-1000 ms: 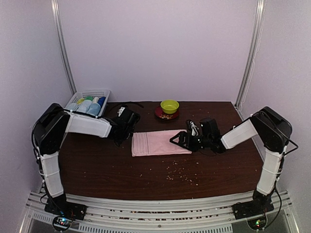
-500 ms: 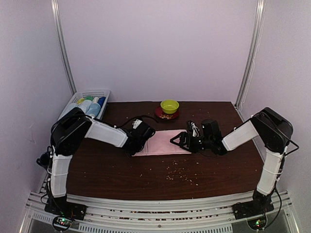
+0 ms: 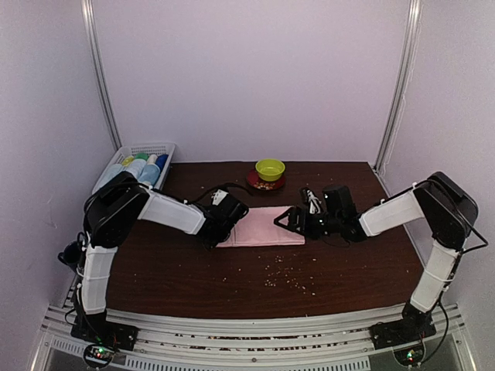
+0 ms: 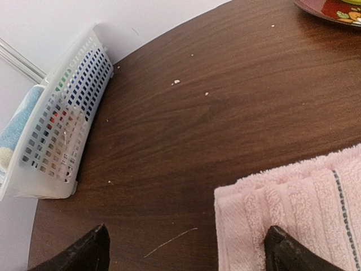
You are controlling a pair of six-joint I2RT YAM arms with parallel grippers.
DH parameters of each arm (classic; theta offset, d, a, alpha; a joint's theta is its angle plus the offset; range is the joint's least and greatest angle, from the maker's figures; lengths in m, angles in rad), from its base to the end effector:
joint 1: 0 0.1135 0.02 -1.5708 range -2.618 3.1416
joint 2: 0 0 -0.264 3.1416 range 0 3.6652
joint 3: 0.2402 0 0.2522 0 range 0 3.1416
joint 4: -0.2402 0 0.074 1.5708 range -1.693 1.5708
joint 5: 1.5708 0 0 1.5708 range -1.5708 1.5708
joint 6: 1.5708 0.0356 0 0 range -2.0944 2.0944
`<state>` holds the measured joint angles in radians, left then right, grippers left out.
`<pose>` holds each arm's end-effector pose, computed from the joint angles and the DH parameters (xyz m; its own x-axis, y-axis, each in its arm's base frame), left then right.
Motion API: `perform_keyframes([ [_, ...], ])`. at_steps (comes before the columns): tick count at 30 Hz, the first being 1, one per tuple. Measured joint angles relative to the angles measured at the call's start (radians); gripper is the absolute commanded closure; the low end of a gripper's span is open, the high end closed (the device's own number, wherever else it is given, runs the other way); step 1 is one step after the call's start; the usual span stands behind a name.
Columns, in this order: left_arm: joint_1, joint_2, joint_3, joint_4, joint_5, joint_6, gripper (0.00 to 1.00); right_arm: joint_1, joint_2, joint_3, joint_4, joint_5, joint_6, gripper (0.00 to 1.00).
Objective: Roll the towels
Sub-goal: Move the towel to the center of the board.
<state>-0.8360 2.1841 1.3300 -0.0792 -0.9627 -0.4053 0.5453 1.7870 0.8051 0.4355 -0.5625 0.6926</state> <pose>0.3128 -0.3026 0.1083 -0.5331 0.2540 -0.8070 -0.1238 0.9202 0.3714 0.2907 0.1986 0.1469 -0.8708 0.1035 -0.4806 -0.3538 0.5468 0.7588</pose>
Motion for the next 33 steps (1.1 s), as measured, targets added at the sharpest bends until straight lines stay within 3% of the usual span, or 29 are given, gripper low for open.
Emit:
perform_keyframes([
  [8,0.002,-0.028,0.002,-0.009,0.001,0.043,0.02,0.0,-0.028,0.246,-0.114,0.097,-0.099,0.0],
  [15,0.006,-0.053,0.026,-0.02,-0.002,0.072,0.02,-0.005,0.165,0.416,-0.118,0.163,-0.139,0.0],
  [21,0.009,-0.052,0.026,-0.027,-0.002,0.072,0.02,-0.026,0.345,0.445,-0.125,0.19,-0.14,0.0],
  [33,0.014,0.004,0.02,-0.019,-0.003,0.042,0.02,-0.066,0.348,0.445,-0.111,0.193,-0.121,0.0],
])
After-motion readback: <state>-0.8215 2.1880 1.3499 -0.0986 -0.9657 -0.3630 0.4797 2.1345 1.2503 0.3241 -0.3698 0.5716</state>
